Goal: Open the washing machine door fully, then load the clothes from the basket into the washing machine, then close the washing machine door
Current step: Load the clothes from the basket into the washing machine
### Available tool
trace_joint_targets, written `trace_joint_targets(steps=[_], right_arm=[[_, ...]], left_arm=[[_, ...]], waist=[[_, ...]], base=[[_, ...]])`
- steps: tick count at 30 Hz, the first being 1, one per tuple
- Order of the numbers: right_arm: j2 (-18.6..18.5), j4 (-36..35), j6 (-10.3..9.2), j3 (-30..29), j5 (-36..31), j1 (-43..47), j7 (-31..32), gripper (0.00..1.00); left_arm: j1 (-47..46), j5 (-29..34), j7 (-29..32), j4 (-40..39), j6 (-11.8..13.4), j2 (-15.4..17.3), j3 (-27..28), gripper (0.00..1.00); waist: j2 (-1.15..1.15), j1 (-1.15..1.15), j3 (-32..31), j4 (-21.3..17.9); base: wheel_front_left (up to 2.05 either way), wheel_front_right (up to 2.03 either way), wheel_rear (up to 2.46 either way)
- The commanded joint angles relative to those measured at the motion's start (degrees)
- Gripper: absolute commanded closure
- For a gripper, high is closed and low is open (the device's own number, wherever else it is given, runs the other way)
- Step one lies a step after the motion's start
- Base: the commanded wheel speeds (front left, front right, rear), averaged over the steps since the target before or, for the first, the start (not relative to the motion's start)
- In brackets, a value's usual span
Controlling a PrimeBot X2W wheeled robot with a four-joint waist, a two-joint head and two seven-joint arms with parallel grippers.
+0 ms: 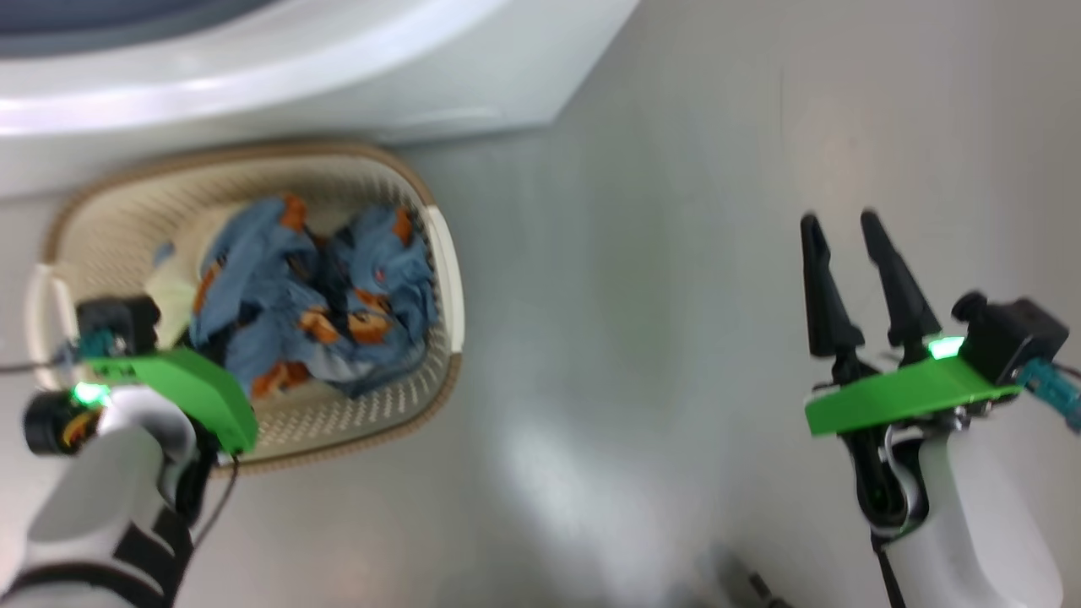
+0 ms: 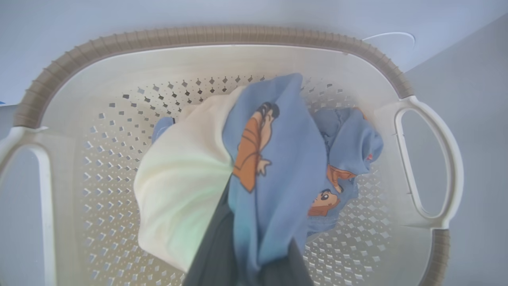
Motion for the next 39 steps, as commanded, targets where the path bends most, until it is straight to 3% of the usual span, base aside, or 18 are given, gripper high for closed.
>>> trace_joint_targets(steps=[1,18,39], right_arm=[[0.1,-0.4,0.09,1.0,-0.2,3.4,-0.3,0.00],[-4.3,2.9,0.09,1.8,0.1,12.8,-0.3,0.00],[-7.2,0.9,0.09,1.8,1.1,21.0,-0.3,0.00]], left_arm=[[4.0,1.4,-0.8,-2.6,-0.1,1.6,3.2,1.00],[21.9,13.9,-0.8,-20.6,-0.1,-2.7,19.0,1.00],[43.3,24.5,-0.8,-48.7,-0.1,-8.8,32.2,1.00]], waist=[[0.00,0.00,-8.9,3.0],[0.00,0.00,-27.3,6.0],[0.00,0.00,-37.5,8.2]], base=[[0.00,0.00,0.00],[0.00,0.00,0.00],[0.00,0.00,0.00]])
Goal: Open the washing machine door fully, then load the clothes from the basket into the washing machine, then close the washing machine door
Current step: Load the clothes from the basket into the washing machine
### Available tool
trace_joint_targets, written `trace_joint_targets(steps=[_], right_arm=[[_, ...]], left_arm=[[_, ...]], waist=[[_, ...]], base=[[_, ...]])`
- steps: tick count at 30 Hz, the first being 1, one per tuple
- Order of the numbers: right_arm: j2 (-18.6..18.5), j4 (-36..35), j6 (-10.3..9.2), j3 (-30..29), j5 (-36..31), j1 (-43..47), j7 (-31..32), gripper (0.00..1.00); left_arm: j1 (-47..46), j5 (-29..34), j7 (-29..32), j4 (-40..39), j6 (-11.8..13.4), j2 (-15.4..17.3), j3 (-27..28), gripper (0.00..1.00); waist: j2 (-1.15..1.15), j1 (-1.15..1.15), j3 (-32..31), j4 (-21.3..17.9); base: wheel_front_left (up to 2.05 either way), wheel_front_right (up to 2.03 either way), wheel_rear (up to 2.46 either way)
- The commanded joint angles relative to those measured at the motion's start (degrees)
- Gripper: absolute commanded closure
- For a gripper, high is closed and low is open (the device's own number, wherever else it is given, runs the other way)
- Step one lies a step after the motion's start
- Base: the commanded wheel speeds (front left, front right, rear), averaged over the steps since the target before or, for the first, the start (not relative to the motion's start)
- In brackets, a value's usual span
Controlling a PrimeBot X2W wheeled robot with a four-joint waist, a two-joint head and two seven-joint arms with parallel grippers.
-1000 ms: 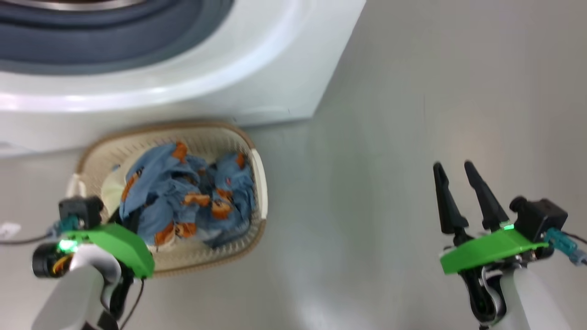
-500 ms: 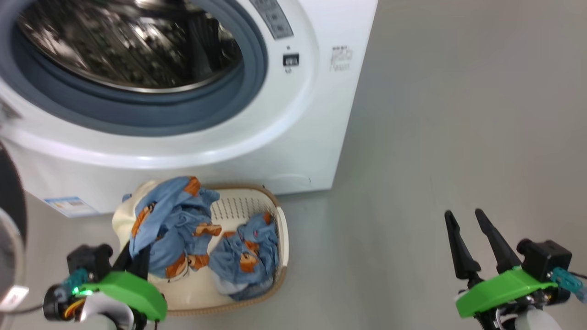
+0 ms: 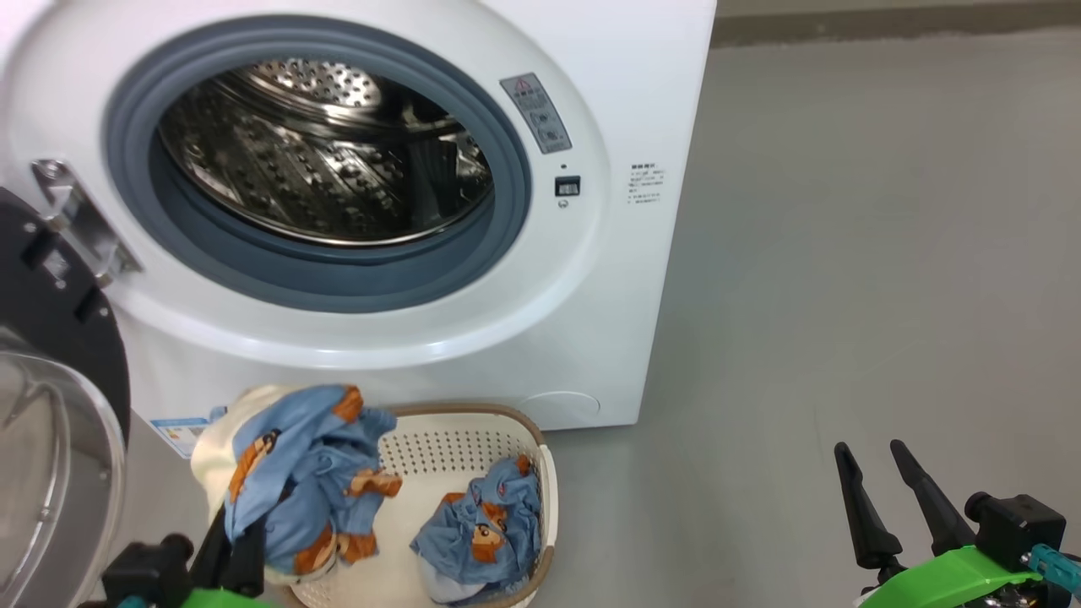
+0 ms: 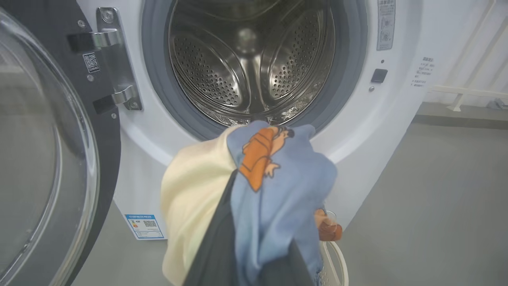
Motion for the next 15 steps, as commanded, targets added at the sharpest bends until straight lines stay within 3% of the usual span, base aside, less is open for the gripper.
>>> trace_joint_targets(steps=[1,15], right_arm=[[-1.1,-1.7,0.09,1.0,0.9,0.0,-0.3,0.00],[-1.4,-2.8,0.09,0.3,0.8,0.3,-0.3,0.00]], left_arm=[[0.2,1.1,-0.8,-3.1,-0.1,0.6,2.6,1.00],[6.3,2.7,-0.8,-11.5,-0.1,-1.2,5.1,1.00]], waist=[[0.00,0.00,-0.6,0.4],[0.00,0.00,0.3,0.7]], base=[[0.00,0.00,0.00],[0.00,0.00,0.00]])
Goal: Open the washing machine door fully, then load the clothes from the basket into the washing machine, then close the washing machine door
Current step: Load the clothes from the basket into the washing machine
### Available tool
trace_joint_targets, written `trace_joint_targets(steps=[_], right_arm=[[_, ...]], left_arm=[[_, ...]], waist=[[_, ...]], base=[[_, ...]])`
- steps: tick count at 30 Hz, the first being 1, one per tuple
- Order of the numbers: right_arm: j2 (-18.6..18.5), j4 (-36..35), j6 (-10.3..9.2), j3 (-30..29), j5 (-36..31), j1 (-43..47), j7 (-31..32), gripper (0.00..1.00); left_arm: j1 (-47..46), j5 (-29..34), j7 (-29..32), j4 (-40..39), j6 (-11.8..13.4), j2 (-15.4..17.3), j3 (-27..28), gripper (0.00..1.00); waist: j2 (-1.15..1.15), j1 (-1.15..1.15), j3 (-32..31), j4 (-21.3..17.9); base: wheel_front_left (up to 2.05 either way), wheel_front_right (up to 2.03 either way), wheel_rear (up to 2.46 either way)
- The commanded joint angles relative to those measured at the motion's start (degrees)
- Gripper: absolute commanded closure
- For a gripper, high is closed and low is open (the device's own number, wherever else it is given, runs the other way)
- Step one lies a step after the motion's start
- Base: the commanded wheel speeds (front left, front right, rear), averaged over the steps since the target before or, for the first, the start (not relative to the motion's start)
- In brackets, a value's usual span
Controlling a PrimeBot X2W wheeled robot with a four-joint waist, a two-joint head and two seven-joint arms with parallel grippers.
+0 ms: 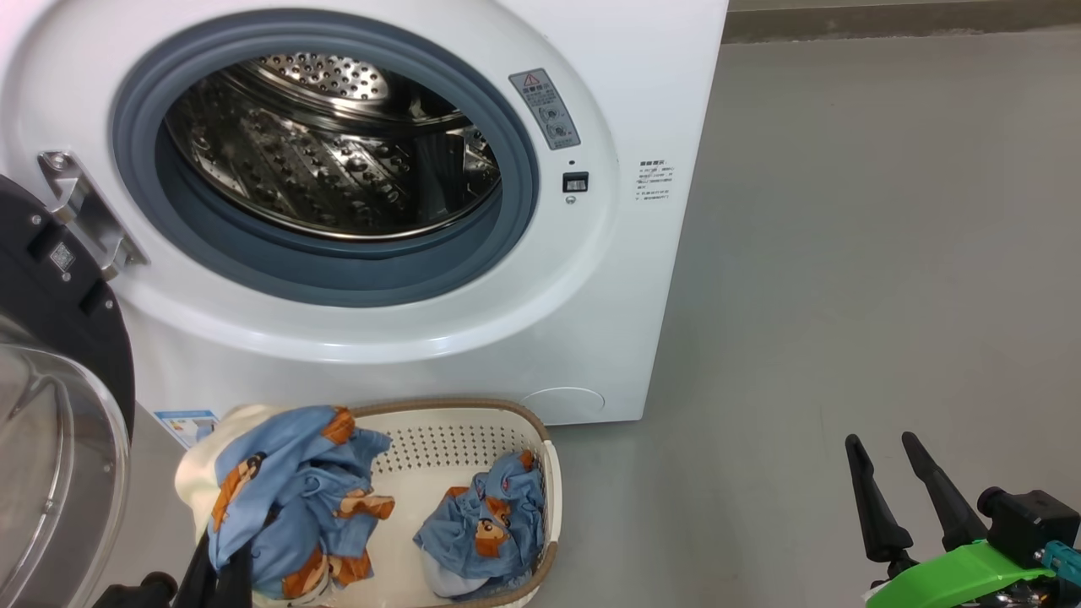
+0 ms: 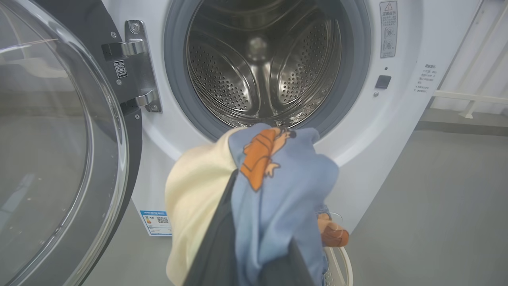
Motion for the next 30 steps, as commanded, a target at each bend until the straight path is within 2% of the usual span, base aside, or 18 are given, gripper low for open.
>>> trace_joint_targets(steps=[1,10,21,30], right_arm=[[-0.8,-1.5,0.09,1.1,0.4,0.2,-0.3,0.00],[-0.7,-1.7,0.09,1.3,0.3,0.5,-0.3,0.00],[0.0,-2.8,0.09,1.3,0.1,-2.4,-0.3,0.00],[1.6,-3.4,0.09,1.3,-0.1,-6.2,-0.3,0.00]], left_arm=[[-1.0,0.5,-0.8,-1.9,-0.1,0.5,2.2,1.00],[-1.4,0.4,-0.8,-2.0,-0.1,0.2,2.2,1.00],[-6.8,-0.1,-0.8,-2.5,-0.1,0.1,3.2,1.00],[-19.4,0.4,-0.8,-0.9,-0.1,2.6,3.3,1.00]], waist=[[0.00,0.00,0.0,0.0],[0.00,0.00,0.6,-0.2],[0.00,0.00,6.7,-0.8],[0.00,0.00,13.7,-1.9]], base=[[0.00,0.00,0.00],[0.00,0.00,0.00],[0.00,0.00,0.00],[0.00,0.00,0.00]])
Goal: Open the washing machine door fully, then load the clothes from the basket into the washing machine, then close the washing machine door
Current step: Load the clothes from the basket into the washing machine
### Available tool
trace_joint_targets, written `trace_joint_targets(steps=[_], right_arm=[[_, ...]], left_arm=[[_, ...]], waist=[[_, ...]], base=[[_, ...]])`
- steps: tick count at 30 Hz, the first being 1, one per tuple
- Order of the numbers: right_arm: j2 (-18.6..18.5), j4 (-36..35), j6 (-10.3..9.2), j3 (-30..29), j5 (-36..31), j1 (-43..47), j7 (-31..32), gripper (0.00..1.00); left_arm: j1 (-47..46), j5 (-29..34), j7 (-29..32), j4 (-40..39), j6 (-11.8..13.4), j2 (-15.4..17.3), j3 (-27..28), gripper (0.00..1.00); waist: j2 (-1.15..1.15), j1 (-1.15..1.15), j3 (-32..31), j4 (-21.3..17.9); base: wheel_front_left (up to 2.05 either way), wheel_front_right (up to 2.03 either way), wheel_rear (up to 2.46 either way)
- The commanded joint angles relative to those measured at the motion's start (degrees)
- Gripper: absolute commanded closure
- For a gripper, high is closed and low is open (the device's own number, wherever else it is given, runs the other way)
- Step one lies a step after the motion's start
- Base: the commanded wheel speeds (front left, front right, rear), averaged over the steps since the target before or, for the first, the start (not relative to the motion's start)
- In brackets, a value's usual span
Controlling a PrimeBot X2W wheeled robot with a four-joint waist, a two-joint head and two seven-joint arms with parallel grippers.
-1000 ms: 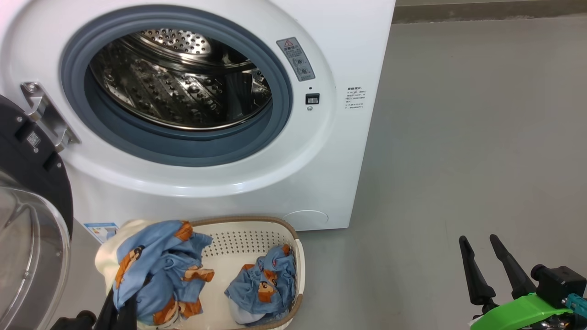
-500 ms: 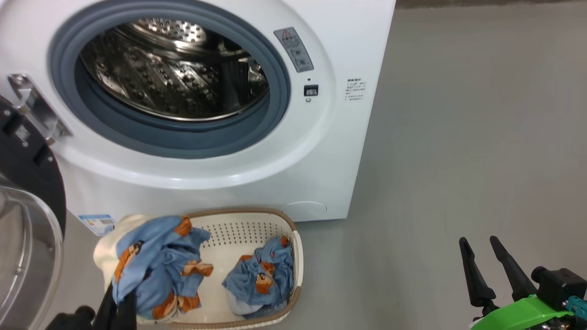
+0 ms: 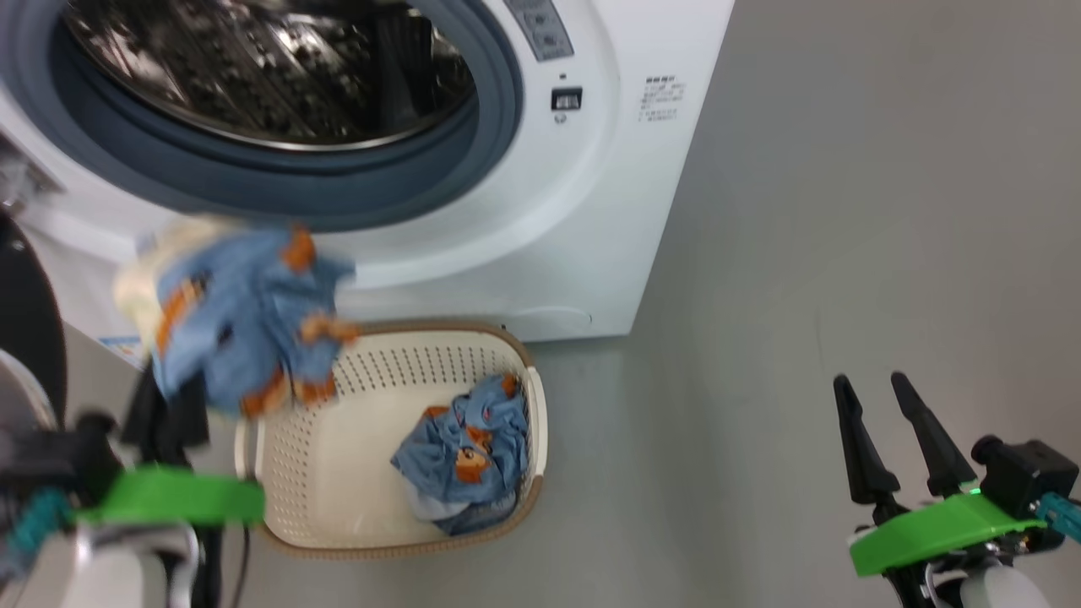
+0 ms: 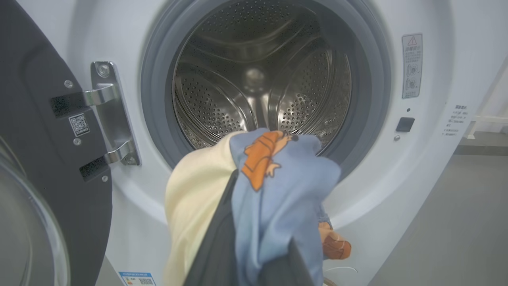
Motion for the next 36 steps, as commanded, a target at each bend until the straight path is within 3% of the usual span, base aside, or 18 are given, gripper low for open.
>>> trace_joint_targets(steps=[1,10,28,36], right_arm=[[0.1,-1.6,0.09,1.3,-0.1,-2.2,-0.3,0.00],[1.9,-2.0,0.09,1.7,-0.3,-6.3,-0.3,0.00],[5.3,-2.3,0.09,5.0,1.0,-11.3,-0.3,0.00],[5.4,-2.3,0.09,7.2,3.2,-11.6,-0.3,0.00]], left_arm=[[-6.2,0.2,-0.8,-0.6,-0.1,2.1,1.9,1.00],[-23.4,-0.1,-0.8,6.7,-0.1,6.2,0.1,1.00],[-51.6,1.0,-0.8,37.3,-0.1,16.0,-3.3,1.00],[-57.4,2.3,-0.8,35.7,0.9,18.6,-0.3,1.00]], waist=[[0.00,0.00,4.3,-1.0],[0.00,0.00,10.1,-3.7],[0.00,0.00,17.4,-14.6],[0.00,0.00,19.3,-18.1]], base=[[0.00,0.00,0.00],[0.00,0.00,0.00],[0.00,0.00,0.00],[0.00,0.00,0.00]])
